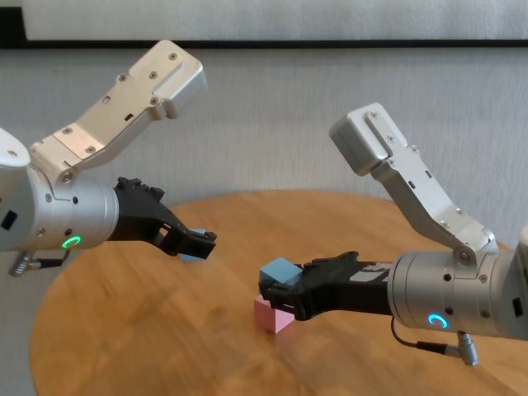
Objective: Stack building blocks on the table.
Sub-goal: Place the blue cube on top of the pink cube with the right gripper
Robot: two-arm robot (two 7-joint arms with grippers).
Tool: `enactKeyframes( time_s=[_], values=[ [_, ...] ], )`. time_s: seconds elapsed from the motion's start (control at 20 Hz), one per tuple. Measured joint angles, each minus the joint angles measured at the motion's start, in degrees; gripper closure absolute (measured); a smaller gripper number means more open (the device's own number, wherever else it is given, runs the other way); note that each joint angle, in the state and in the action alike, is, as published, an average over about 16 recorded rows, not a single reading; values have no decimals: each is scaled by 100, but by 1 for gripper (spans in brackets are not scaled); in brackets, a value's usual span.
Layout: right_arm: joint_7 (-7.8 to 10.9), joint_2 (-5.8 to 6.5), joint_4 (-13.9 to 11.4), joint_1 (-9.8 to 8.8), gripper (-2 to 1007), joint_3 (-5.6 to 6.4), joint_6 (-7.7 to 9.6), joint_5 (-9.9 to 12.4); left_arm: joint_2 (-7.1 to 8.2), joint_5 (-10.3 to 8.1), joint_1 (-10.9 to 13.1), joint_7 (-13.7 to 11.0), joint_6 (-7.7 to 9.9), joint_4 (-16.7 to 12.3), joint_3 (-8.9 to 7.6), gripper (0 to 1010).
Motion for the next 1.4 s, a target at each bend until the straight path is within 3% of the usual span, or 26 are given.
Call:
enactKeyframes(
  time_s=[0.7,1.4],
  values=[
    [-18,-114,209,68,643,36,-30,-63,0,0,0,0,0,0,0,10],
    [-74,-171,188,46,643,75,8,-103,0,0,0,0,0,0,0,10]
  ],
)
